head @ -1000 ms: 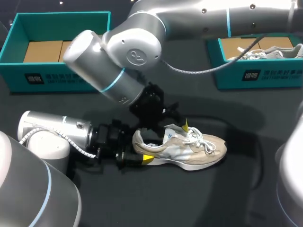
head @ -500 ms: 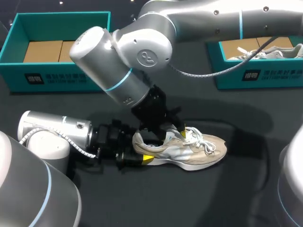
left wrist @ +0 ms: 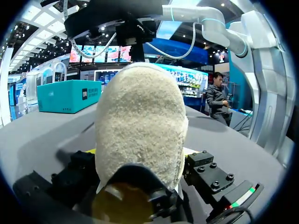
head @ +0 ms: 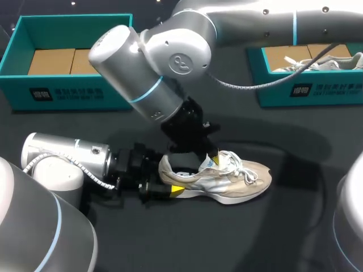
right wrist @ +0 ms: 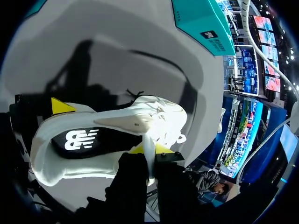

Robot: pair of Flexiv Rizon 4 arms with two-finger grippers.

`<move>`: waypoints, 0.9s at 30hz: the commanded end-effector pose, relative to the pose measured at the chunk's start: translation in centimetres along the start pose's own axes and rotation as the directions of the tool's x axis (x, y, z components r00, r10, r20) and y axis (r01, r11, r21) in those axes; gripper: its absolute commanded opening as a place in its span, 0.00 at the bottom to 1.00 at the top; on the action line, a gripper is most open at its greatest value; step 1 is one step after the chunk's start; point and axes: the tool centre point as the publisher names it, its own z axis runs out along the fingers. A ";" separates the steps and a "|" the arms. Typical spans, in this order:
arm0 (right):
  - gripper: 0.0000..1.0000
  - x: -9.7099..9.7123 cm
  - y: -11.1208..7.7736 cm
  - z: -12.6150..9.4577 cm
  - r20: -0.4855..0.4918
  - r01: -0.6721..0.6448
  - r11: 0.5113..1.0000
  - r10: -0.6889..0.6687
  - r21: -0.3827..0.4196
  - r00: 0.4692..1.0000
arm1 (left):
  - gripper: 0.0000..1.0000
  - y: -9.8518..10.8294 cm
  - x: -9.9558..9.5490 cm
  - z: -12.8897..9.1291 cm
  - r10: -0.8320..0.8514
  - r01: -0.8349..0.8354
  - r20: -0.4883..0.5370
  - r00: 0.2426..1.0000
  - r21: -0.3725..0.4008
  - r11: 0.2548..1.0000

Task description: Take the shoe out of the shoebox, open the shoe tongue, remove and reinsert the insole, then place the shoe into the shoebox

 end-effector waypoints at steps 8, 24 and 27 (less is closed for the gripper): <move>0.00 -4.1 1.1 0.4 -0.174 0.046 0.993 -0.065 -0.111 0.983 | 0.00 0.5 0.1 0.0 0.000 0.000 0.003 1.000 -0.001 1.000; 0.00 -5.7 1.5 0.6 -0.213 0.156 0.977 -0.185 -0.148 0.959 | 0.00 0.5 0.1 0.0 0.000 0.000 0.003 1.000 -0.001 1.000; 0.00 -5.7 1.5 0.6 -0.213 0.156 0.977 -0.185 -0.148 0.959 | 0.00 0.5 0.1 0.0 0.000 0.000 0.003 1.000 -0.001 1.000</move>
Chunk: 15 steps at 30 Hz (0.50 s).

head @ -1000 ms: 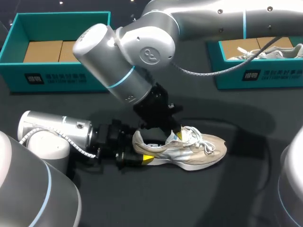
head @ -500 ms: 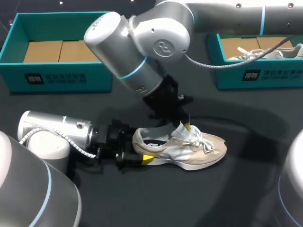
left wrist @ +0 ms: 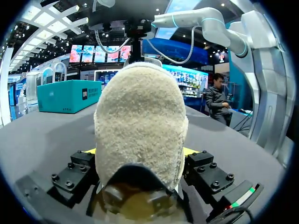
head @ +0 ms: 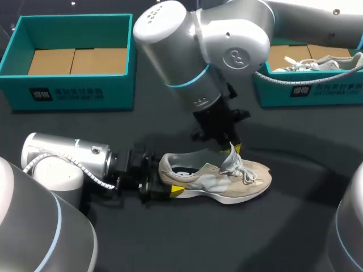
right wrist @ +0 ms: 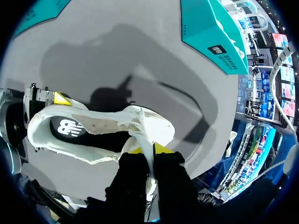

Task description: Take the shoe out of the shoebox, open the shoe tongue, remove and reinsert the insole, then place the shoe into the shoebox

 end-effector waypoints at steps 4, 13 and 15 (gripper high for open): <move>0.00 -1.7 0.1 0.8 -0.171 0.096 0.994 -0.105 -0.058 0.980 | 0.00 0.5 0.1 0.0 0.000 0.000 0.003 1.000 0.000 1.000; 0.00 -2.5 0.7 2.1 -0.199 0.254 0.961 -0.272 -0.112 0.942 | 0.00 0.5 0.1 0.0 0.000 0.000 0.003 1.000 0.000 1.000; 0.00 -2.8 0.6 2.4 -0.212 0.277 0.949 -0.304 -0.148 0.929 | 0.00 0.5 0.1 0.0 0.000 0.000 0.003 1.000 0.000 1.000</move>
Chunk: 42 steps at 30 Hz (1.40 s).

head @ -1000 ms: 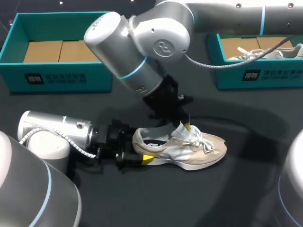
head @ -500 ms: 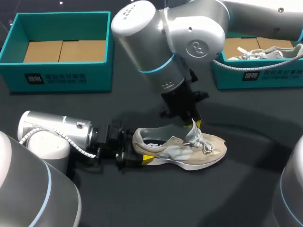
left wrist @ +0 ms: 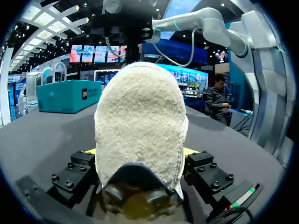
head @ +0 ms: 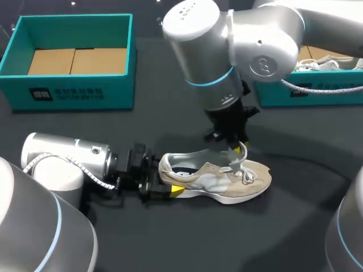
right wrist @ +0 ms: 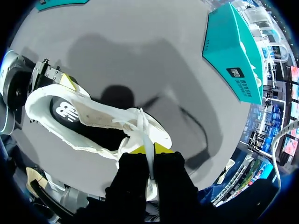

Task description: Take the shoe out of the shoebox, open the shoe tongue, remove and reinsert the insole, then place the shoe into the shoebox

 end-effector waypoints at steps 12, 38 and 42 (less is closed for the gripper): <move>0.40 -3.0 -1.2 3.4 -0.091 -0.049 0.999 0.050 0.004 0.995 | 0.00 0.5 0.1 -0.1 0.000 0.000 0.003 1.000 0.000 1.000; 0.42 -5.2 -3.8 -5.6 0.020 -0.164 0.984 0.166 -0.074 0.986 | 0.00 0.5 0.1 -0.1 0.000 0.000 0.003 1.000 0.000 1.000; 0.39 -4.7 -3.8 -8.4 0.002 -0.135 0.986 0.136 -0.100 0.991 | 0.00 0.5 0.1 -0.1 0.000 0.000 0.003 1.000 0.000 1.000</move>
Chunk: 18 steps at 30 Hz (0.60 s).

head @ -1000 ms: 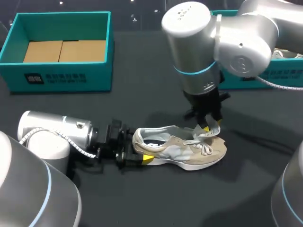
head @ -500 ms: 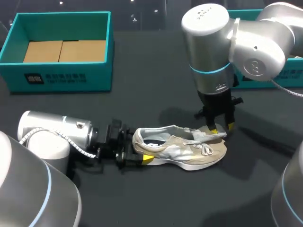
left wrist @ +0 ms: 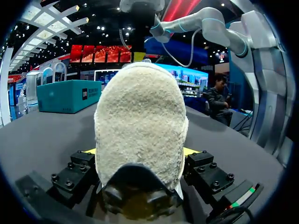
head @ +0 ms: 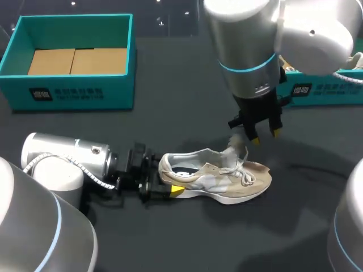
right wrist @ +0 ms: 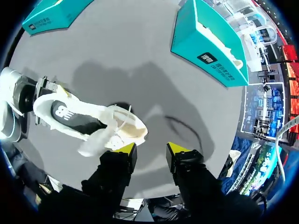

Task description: Take the shoe out of the shoebox, open the shoe tongue, remove and reinsert the insole, then place the shoe into the shoebox

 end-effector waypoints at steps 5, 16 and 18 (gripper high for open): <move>0.31 2.1 -0.1 -7.0 -0.005 0.175 0.983 -0.175 -0.063 0.984 | 0.00 0.4 0.1 0.0 0.000 0.000 0.003 1.000 0.000 1.000; 0.00 8.2 -2.1 -9.0 -0.111 0.634 0.736 -0.669 -0.239 0.735 | 0.00 0.4 0.1 0.0 0.000 0.000 0.003 1.000 0.000 1.000; 0.00 8.2 -2.1 -9.0 -0.111 0.634 0.736 -0.669 -0.239 0.735 | 0.00 0.4 0.1 0.0 0.000 0.000 0.003 1.000 0.000 1.000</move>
